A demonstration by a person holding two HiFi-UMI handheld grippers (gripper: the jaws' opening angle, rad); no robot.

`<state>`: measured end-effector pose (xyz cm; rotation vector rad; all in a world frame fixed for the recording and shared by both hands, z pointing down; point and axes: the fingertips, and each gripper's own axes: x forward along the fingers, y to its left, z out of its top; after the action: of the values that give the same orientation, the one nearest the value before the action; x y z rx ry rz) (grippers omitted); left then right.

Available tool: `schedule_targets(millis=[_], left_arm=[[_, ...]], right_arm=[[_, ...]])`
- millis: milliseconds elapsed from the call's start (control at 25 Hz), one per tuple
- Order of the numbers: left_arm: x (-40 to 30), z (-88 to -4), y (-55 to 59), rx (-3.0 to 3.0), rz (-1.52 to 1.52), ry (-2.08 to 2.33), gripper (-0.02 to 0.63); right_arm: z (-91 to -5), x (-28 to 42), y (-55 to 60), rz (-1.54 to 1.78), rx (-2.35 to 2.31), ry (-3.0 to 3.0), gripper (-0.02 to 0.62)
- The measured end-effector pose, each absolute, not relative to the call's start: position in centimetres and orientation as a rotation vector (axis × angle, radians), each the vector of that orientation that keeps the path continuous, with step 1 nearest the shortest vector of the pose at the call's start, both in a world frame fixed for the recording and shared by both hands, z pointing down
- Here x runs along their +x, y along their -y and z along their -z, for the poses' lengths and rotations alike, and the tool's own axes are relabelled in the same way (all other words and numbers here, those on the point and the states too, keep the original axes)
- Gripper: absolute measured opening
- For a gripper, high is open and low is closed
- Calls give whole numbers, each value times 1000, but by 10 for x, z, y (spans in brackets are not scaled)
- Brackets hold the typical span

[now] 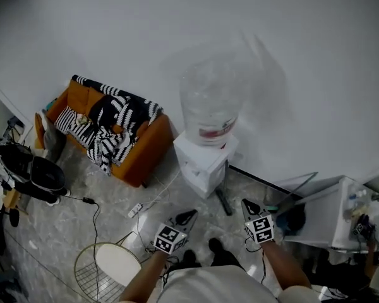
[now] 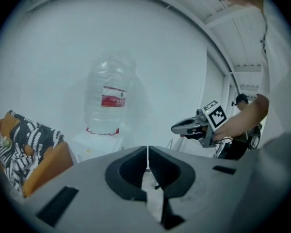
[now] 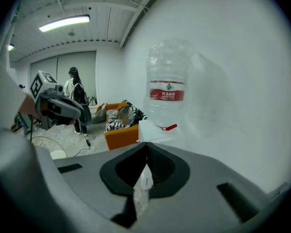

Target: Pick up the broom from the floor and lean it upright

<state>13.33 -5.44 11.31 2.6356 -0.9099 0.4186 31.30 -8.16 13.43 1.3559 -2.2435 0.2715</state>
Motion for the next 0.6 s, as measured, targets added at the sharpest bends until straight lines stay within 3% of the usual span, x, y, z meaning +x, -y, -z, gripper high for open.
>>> schedule_targets(millis=[600], left_arm=[[100, -84, 24, 2784, -409, 668, 12]], right_arm=[[-79, 318, -42, -275, 1686, 2093, 0]])
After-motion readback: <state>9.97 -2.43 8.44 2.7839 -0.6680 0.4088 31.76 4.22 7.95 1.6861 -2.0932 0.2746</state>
